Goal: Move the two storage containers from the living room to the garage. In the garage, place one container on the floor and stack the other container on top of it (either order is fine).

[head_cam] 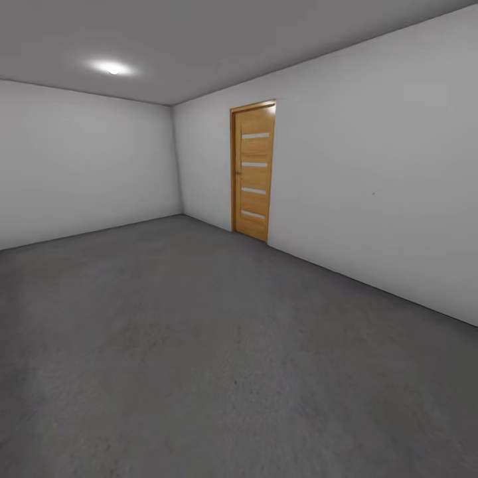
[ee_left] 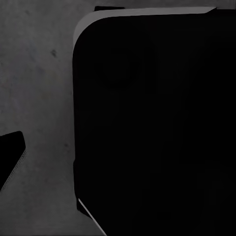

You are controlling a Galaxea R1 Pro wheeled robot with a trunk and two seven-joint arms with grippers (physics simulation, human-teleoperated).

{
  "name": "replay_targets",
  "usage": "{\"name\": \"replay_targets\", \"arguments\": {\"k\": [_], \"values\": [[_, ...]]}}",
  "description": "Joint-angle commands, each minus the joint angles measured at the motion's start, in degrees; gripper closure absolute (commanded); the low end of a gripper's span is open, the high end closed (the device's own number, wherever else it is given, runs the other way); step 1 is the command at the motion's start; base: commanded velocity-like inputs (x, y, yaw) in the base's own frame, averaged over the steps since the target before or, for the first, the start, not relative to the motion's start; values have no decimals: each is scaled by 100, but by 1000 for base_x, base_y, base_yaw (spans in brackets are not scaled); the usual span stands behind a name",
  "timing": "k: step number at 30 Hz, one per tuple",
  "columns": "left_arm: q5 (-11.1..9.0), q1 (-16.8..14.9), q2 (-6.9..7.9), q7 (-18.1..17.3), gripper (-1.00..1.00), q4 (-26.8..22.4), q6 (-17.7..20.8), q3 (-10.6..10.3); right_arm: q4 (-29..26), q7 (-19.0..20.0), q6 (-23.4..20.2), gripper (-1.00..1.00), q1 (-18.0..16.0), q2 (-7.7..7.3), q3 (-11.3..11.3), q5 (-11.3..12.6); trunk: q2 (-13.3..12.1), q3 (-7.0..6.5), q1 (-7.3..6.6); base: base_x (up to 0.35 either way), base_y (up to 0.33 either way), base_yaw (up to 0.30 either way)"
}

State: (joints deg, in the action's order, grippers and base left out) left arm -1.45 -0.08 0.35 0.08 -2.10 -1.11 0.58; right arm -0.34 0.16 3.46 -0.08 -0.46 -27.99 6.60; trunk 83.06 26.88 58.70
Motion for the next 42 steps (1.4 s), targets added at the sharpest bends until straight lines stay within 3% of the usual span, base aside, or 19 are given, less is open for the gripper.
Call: {"name": "replay_targets", "arguments": {"k": [1,15,28,42], "values": [[-14,-1,0,1,-100,-1,-12,2,-2,2,15,-100,-1,0,-49,60,2,5,3,322,0,0],[-13,-1,0,1,-100,-1,-12,1,-2,2,15,-100,-1,24,-49,61,2,5,3,322,0,1],[-15,-1,0,1,-100,-1,-12,3,-2,2,15,-100,-1,9,-49,59,2,5,3,322,0,213],[-14,-1,0,1,-100,-1,-12,0,-2,2,19,-100,-1,2,-49,61,2,5,3,322,0,15]]}}
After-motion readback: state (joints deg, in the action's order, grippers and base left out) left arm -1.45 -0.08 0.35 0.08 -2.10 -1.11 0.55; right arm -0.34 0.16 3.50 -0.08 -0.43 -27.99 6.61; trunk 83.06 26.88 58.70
